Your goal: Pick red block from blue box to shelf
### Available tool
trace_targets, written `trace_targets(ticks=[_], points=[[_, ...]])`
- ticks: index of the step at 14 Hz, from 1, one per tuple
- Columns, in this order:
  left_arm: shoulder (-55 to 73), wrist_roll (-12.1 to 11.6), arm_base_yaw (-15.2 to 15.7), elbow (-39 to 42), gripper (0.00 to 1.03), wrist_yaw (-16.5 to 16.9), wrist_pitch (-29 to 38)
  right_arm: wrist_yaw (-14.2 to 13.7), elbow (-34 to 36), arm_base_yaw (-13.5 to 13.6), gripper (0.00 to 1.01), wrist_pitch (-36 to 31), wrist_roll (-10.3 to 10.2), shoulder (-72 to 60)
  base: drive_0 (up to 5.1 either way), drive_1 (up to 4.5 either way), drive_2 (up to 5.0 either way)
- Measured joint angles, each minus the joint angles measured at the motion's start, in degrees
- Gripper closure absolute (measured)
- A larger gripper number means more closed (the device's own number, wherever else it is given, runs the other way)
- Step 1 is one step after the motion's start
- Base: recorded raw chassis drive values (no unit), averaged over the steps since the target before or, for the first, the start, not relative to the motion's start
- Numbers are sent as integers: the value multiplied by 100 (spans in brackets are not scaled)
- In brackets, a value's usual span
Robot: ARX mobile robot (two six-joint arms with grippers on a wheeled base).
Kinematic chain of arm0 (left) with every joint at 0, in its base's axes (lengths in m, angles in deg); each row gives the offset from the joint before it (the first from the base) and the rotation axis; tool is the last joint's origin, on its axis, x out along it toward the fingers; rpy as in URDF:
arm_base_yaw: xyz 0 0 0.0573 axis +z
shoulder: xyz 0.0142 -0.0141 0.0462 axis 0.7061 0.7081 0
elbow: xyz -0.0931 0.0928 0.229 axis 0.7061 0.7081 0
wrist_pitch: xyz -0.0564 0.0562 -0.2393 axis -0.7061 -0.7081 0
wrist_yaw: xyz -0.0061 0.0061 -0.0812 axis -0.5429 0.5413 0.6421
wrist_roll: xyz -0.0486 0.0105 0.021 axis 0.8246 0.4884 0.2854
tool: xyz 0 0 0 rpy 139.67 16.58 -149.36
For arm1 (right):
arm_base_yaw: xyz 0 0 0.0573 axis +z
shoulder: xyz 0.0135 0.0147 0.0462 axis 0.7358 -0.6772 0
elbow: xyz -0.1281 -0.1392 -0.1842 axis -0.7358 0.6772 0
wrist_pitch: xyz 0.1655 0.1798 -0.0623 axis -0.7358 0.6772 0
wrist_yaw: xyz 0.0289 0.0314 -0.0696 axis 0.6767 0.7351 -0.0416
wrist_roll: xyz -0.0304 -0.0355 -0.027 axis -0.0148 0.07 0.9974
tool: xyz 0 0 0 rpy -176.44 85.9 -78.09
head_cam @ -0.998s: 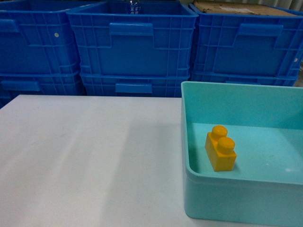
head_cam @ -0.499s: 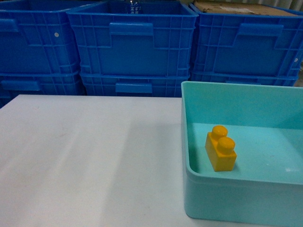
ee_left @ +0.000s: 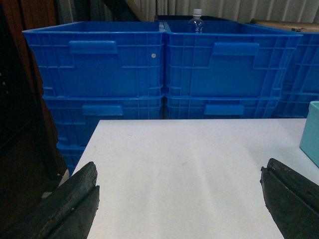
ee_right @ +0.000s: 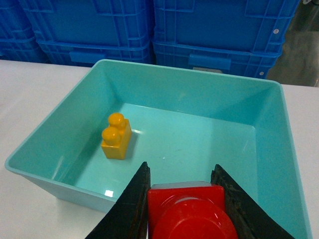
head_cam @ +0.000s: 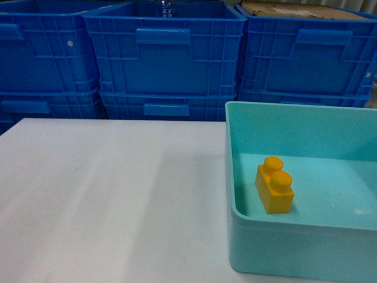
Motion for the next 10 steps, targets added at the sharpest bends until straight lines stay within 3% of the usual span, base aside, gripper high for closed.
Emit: trace_targets(ticks=[10], points=[[0, 0, 4, 0, 5, -7, 0, 7, 0, 9, 73, -2, 0, 0, 0, 0, 0]])
